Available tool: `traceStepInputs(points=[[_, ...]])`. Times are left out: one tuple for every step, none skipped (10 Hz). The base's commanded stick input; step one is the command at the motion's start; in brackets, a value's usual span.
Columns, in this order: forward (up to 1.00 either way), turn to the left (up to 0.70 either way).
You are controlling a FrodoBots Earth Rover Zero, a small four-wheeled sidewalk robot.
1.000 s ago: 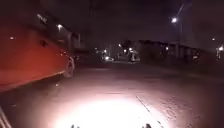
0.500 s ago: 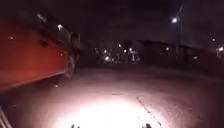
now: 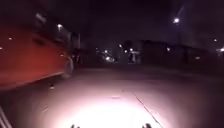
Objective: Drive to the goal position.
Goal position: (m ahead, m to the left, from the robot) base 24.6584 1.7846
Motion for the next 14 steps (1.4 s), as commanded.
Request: traceStepInputs(points=[[0.50, 0.00], [0.50, 0.00], [0.50, 0.00], [0.50, 0.00], [0.50, 0.00], [0.50, 0.00], [0.50, 0.00], [0.50, 0.00], [0.50, 0.00], [0.50, 0.00], [0.50, 0.00], [0.50, 0.00], [0.50, 0.00], [0.50, 0.00]])
